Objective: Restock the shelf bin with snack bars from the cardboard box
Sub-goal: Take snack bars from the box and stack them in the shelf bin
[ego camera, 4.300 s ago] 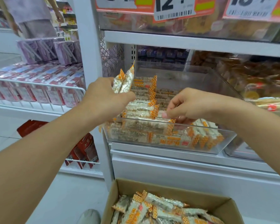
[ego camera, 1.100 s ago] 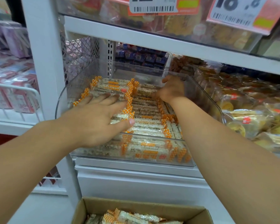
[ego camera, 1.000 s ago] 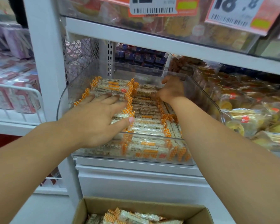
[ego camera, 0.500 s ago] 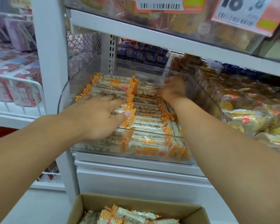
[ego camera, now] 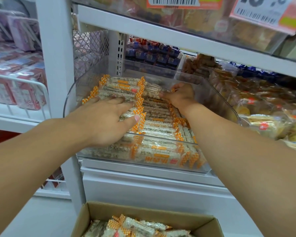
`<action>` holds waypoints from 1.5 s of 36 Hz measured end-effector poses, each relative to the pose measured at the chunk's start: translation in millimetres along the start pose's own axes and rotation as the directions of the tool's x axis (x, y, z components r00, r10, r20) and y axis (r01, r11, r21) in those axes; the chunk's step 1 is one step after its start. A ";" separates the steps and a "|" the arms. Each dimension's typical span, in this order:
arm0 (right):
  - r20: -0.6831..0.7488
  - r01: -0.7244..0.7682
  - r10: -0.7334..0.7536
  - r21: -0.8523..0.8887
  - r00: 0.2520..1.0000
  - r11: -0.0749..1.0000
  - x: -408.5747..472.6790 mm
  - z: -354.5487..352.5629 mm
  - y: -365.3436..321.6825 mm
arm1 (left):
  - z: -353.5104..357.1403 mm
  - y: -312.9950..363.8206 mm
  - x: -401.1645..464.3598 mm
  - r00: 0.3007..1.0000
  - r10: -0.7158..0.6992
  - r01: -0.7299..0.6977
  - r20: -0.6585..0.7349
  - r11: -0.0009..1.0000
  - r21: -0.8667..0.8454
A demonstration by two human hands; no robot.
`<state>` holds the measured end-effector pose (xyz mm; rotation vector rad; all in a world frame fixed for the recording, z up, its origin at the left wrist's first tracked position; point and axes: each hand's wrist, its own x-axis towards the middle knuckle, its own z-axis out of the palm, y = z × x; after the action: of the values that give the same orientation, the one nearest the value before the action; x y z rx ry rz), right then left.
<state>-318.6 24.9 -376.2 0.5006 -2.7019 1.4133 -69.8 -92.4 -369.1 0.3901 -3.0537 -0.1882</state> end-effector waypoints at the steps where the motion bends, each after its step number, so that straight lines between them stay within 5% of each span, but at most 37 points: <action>1: -0.005 0.030 -0.030 -0.034 1.000 0.999 0.0 0.5 0.2 | 0.2 0.0 0.1 1.000 0.000 0.000 -0.001 1.000 0.001; 24: 0.018 0.103 -0.101 -0.256 0.995 0.961 -1.9 -15.1 -10.0 | 1.0 1.5 -0.2 0.996 0.047 -0.048 -0.078 0.999 -0.003; 31: 0.190 0.239 -0.166 -0.488 0.968 0.839 -64.2 -61.4 -47.4 | -5.9 20.4 -15.7 0.904 0.164 -0.135 -0.394 0.986 0.102; 34: -0.060 0.393 -0.436 -0.340 0.898 0.854 -133.7 -82.7 -28.6 | -5.8 45.2 -38.8 0.765 0.293 -0.294 -0.573 0.951 0.094; 36: -0.324 0.513 -0.560 -0.224 0.762 0.828 -198.7 -88.2 -4.9 | 1.6 64.4 -57.8 0.716 0.350 -0.393 -0.604 0.917 0.066; 37: -0.384 0.555 -0.574 -0.172 0.723 0.814 -231.5 -86.7 11.5 | 10.0 74.5 -68.5 0.731 0.362 -0.417 -0.578 0.908 0.042; 39: -0.338 0.517 -0.509 -0.075 0.791 0.853 -288.4 -71.1 59.1 | 40.0 95.6 -91.0 0.828 0.393 -0.421 -0.399 0.907 0.019; 42: 0.128 0.141 -0.124 -0.135 0.984 0.981 -340.8 -35.2 144.9 | 105.5 112.8 -121.9 0.944 0.268 -0.291 0.192 0.951 0.101; 44: 0.517 -0.066 0.276 -0.387 0.810 0.920 -365.9 -13.9 202.0 | 164.7 110.4 -150.2 0.853 0.044 -0.122 0.520 0.986 0.116; 46: 0.641 -0.134 0.491 -0.522 0.590 0.842 -392.0 -8.3 245.2 | 230.0 97.6 -186.2 0.723 -0.163 0.121 0.672 0.987 0.109; 47: 0.627 -0.163 0.549 -0.564 0.553 0.809 -403.9 -9.9 259.3 | 253.8 94.8 -205.9 0.661 -0.233 0.223 0.713 0.969 0.110; 50: 0.543 -0.300 0.601 -0.544 0.586 0.784 -421.9 -13.7 283.1 | 293.7 95.2 -243.3 0.546 -0.366 0.501 0.754 0.863 0.056; 52: 0.502 -0.521 0.633 -0.364 0.589 0.772 -416.4 -13.8 284.3 | 302.9 99.1 -242.0 0.465 -0.409 0.664 0.785 0.748 -0.003; 54: 0.470 -0.683 0.681 -0.203 0.561 0.702 -407.1 -7.2 284.0 | 303.7 100.3 -226.5 0.395 -0.503 0.854 0.769 0.509 -0.105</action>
<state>-21.2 286.7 -675.3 -0.3104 -3.5868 1.5870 102.4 95.8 -666.5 1.9702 -2.9038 -1.4134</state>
